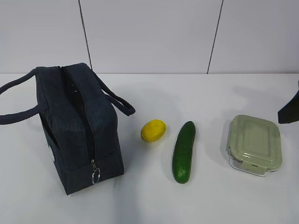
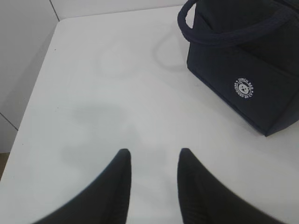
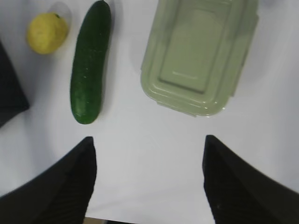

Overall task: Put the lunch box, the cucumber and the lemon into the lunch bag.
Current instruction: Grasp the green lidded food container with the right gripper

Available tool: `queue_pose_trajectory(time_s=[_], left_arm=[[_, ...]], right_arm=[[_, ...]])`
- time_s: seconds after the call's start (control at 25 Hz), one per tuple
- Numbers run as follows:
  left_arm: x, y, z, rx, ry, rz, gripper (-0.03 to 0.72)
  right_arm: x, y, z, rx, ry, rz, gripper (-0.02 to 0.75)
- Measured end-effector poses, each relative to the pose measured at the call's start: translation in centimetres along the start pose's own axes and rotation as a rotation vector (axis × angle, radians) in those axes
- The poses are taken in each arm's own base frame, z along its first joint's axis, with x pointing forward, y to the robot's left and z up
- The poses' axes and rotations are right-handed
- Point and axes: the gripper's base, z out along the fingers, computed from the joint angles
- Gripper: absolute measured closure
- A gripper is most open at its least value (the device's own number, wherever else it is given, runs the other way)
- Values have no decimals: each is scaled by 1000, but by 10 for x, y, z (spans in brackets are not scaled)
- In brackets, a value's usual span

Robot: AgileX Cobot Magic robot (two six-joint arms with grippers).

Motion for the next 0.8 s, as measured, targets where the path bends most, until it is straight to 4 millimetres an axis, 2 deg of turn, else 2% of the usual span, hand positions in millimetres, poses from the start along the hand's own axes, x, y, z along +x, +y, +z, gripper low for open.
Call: queue_pose_trajectory(time_s=[0.28,0.6,0.8], left_arm=[[0,0,0,0,0,0,444],[0,0,0,0,0,0,444],[0,0,0,0,0,0,444]], right_arm=[[-17,-22,14,-211,58,87,251],[-25,-65,20,-195,42,137,301],[-27,-79,36,-199,89,128,309]])
